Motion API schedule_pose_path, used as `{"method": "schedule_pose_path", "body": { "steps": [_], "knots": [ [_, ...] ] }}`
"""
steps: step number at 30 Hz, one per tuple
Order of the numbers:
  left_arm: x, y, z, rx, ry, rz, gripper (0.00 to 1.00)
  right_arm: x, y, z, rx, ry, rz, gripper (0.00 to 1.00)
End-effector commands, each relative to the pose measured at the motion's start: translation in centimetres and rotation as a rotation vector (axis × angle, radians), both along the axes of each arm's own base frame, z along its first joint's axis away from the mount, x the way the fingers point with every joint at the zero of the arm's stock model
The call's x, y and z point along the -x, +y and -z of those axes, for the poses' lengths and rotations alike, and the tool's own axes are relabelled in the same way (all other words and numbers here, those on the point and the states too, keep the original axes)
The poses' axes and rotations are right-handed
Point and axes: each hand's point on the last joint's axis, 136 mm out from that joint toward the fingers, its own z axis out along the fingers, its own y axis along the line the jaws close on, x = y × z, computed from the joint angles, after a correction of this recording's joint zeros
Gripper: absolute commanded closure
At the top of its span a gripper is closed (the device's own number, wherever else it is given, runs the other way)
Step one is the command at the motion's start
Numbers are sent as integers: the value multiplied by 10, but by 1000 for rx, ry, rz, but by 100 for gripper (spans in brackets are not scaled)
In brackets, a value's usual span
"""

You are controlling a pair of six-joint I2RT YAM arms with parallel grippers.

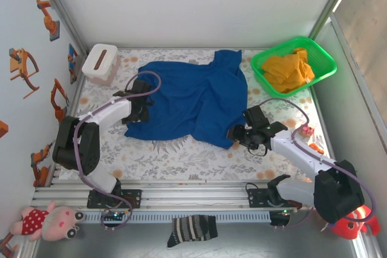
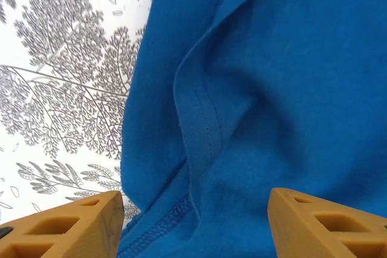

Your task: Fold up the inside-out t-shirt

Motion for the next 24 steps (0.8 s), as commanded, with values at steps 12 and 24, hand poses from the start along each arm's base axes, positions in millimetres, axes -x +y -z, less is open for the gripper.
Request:
{"method": "schedule_pose_path", "body": {
  "steps": [12, 24],
  "knots": [
    [-8, 11, 22, -14, 54, -63, 93, -12, 16, 14, -31, 18, -12, 38],
    [-33, 6, -59, 138, -104, -34, 100, -40, 30, -6, -14, -82, -42, 100]
  ]
}}
